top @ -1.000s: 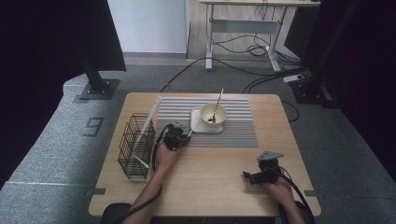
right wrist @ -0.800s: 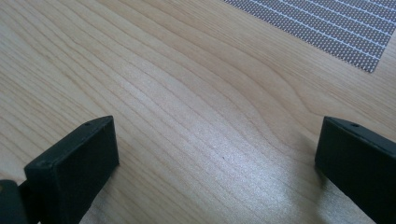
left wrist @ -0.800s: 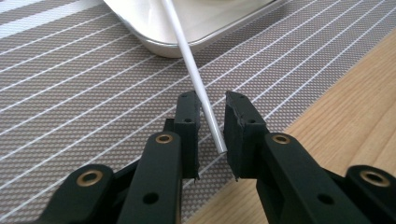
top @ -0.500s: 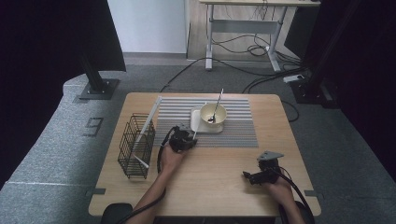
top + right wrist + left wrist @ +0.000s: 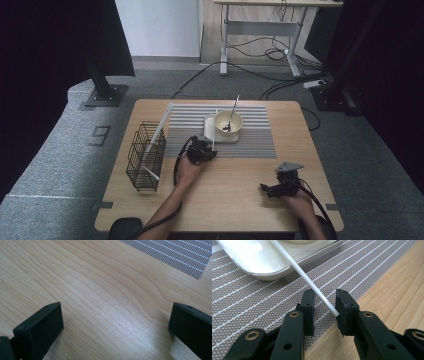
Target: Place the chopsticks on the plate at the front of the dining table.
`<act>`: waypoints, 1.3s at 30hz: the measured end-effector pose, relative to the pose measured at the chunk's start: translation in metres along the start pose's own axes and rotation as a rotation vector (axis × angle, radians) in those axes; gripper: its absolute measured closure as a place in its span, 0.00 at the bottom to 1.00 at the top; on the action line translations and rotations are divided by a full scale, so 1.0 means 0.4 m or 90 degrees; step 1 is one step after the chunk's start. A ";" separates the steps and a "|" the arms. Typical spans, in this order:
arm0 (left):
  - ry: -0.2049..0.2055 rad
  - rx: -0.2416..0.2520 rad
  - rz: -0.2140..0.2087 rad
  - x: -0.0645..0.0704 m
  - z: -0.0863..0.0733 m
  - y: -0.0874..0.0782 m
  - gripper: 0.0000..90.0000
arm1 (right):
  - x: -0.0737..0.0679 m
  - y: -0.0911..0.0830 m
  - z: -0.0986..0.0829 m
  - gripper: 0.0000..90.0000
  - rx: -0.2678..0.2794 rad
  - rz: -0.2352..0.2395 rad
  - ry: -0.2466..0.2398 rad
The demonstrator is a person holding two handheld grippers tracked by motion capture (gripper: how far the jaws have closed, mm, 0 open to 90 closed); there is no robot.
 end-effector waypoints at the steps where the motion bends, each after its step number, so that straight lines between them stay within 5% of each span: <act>1: 0.001 0.000 0.000 0.001 0.001 0.001 0.76 | 0.000 0.000 0.000 0.00 0.000 0.000 0.000; 18: -0.002 0.004 -0.008 0.014 0.006 0.005 0.74 | 0.000 0.000 0.000 0.00 0.000 0.000 0.000; 31: 0.021 0.015 -0.009 0.022 0.021 -0.038 0.41 | 0.000 0.000 0.000 0.00 0.000 0.000 0.000; 39: 0.037 0.059 -0.028 0.027 0.023 -0.094 0.19 | 0.000 0.000 0.000 0.00 0.000 0.000 0.000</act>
Point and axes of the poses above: each handheld gripper's, and its own axes: y roughly forward along the jaws, z roughly out of its top, x roughly to its right, the point moved 5 cm from there along y, roughly forward along the jaws, and after that the axes turned 15 degrees about z, right-handed, at the moved point
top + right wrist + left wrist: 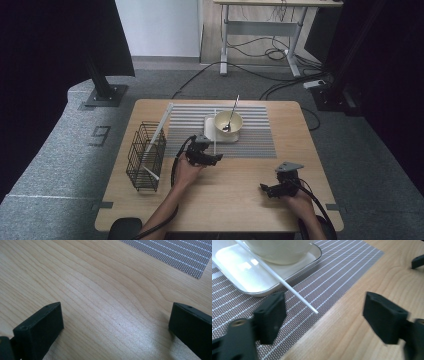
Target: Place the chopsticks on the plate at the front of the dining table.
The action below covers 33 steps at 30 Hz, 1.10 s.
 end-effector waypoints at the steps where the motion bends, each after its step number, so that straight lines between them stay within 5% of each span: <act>1: 0.005 0.002 0.002 0.001 -0.001 -0.005 0.17 | 0.000 0.000 0.000 0.00 0.000 0.000 0.000; 9: 0.026 0.004 -0.012 0.017 -0.015 -0.057 0.00 | 0.000 0.000 0.000 0.00 0.000 0.000 0.000; 24: 0.034 -0.016 -0.048 0.046 -0.088 -0.125 0.00 | 0.000 0.000 0.000 0.00 0.000 0.000 0.000; 33: 0.050 -0.021 -0.034 0.058 -0.144 -0.160 0.00 | 0.000 0.000 0.000 0.00 0.000 0.000 0.000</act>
Point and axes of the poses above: each handheld gripper's, and its own axes: y roughly forward along the jaws, z roughly out of its top, x roughly to its right, the point moved 5 cm from there along y, roughly forward along the jaws, and after that the axes turned 15 degrees about z, right-handed, at the moved point
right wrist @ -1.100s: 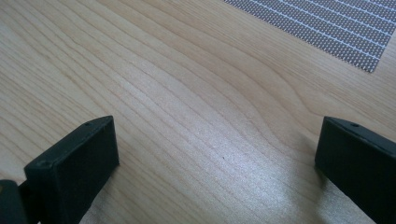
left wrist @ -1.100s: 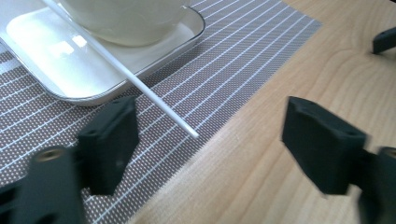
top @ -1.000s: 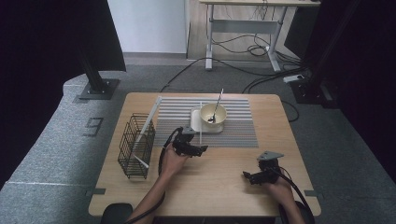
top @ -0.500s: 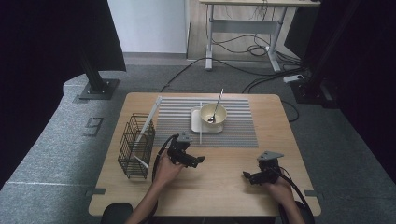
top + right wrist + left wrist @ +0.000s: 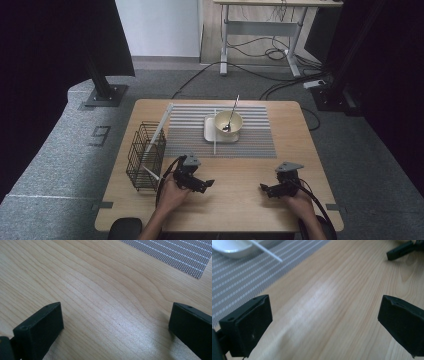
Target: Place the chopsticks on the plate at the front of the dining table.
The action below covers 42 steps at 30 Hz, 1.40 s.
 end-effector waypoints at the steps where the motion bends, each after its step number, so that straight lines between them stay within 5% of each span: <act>1: 0.000 -0.003 0.002 0.000 -0.007 -0.001 0.00 | 0.000 0.000 0.000 0.00 0.000 0.000 0.000; 6: 0.003 -0.029 0.012 0.001 -0.053 0.001 0.00 | 0.000 0.000 0.000 0.00 0.000 0.000 0.000; 11: 0.046 -0.059 0.041 0.006 -0.082 0.008 0.00 | 0.000 0.000 0.000 0.00 0.000 0.000 0.000; 16: 0.063 -0.069 0.040 0.015 -0.096 0.026 0.00 | 0.000 0.000 0.000 0.00 0.000 0.000 0.000; 31: 0.062 -0.067 0.038 0.021 -0.093 0.030 0.00 | -0.001 0.000 0.000 0.00 0.000 0.000 0.001; 37: 0.062 -0.067 0.038 0.021 -0.093 0.030 0.00 | -0.011 -0.002 0.003 0.00 -0.009 0.015 -0.009; 42: 0.062 -0.067 0.038 0.021 -0.093 0.030 0.00 | -0.032 -0.013 0.024 0.00 0.019 0.044 -0.029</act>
Point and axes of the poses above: each handheld gripper's, and its own axes: y roughly forward along the jaws, z roughly out of its top, x roughly to its right, the point moved 5 cm from there along y, roughly forward along the jaws, and after that the axes turned 15 degrees about z, right-handed, at the moved point
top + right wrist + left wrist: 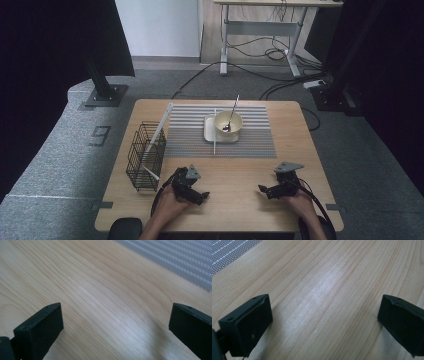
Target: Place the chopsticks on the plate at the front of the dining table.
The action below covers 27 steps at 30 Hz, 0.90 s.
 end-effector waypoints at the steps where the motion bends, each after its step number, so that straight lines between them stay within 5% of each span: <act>1: 0.000 0.000 0.000 0.000 0.000 0.000 0.00 | -0.004 -0.003 0.007 0.00 0.008 0.005 -0.002; 12: -0.001 0.000 0.001 0.000 0.000 0.000 0.00 | -0.050 -0.050 0.095 0.00 0.064 0.030 -0.027; 27: -0.003 -0.001 0.002 0.001 0.001 0.000 0.00 | -0.101 -0.078 0.223 0.00 0.065 0.035 -0.061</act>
Point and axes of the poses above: each handheld gripper's, and its own axes: y roughly forward along the jaws, z roughly out of its top, x roughly to its right, the point moved 5 cm from there along y, roughly forward along the jaws, and after that the axes turned 15 degrees about z, right-handed, at the moved point
